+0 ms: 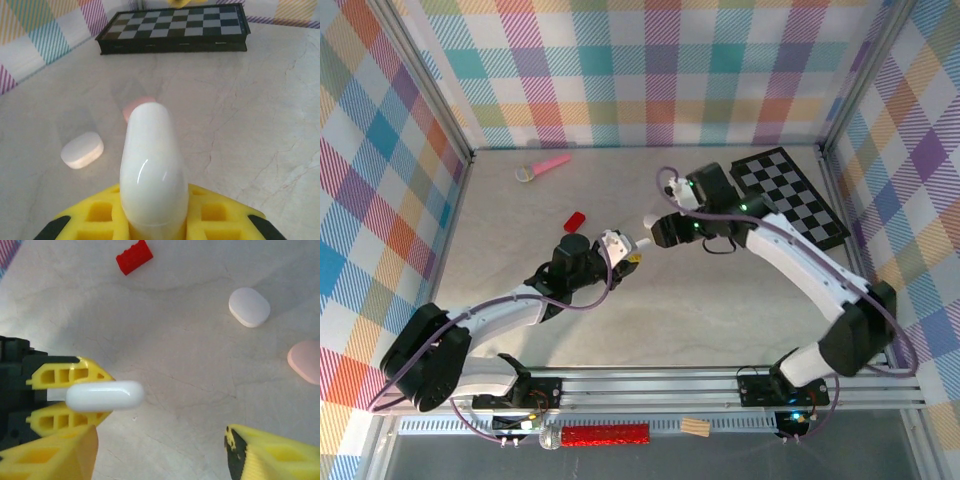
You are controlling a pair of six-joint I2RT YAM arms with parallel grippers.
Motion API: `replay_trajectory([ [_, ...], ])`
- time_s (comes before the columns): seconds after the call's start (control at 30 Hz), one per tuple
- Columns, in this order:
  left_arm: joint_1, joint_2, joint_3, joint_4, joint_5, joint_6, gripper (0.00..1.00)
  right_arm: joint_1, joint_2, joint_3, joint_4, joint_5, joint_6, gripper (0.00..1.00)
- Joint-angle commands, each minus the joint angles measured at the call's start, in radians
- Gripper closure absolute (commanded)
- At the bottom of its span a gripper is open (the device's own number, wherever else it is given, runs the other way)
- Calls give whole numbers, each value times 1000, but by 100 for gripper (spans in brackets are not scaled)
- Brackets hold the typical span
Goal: Insert the wireless bluetooth earbuds into the charging case
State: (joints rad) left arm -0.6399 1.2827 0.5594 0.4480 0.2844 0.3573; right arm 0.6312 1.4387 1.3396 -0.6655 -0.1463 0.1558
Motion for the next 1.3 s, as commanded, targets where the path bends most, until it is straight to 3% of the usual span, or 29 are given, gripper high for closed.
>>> replay_trajectory([
  [0.0, -4, -30, 20, -113, -49, -140, 100, 2, -109, -127, 236, -50, -30, 28],
  [0.03, -3, -24, 27, -137, -61, -171, 100, 3, -137, -162, 258, -73, -36, 22],
  [0.23, -3, 39, 76, -254, -81, -297, 100, 2, -217, -291, 307, -214, -66, 16],
  [0.37, -3, 128, 172, -424, -124, -336, 100, 2, -225, -329, 288, -194, -61, 15],
  [0.57, -4, 253, 297, -600, -99, -344, 100, 2, -221, -356, 286, -177, -58, 15],
  [0.73, -4, 317, 336, -652, -82, -357, 100, 2, -237, -392, 302, -126, -55, 13],
  [0.87, -4, 366, 372, -686, -71, -354, 90, 2, -248, -409, 302, -103, -56, 13],
  [1.1, -2, 414, 405, -711, -81, -341, 86, 2, -253, -411, 299, -63, -59, 13],
  [1.17, -3, 418, 413, -716, -82, -336, 71, 2, -253, -413, 303, -59, -62, 13],
  [1.27, -2, 420, 422, -716, -83, -331, 60, 1, -256, -417, 316, -53, -65, 10],
])
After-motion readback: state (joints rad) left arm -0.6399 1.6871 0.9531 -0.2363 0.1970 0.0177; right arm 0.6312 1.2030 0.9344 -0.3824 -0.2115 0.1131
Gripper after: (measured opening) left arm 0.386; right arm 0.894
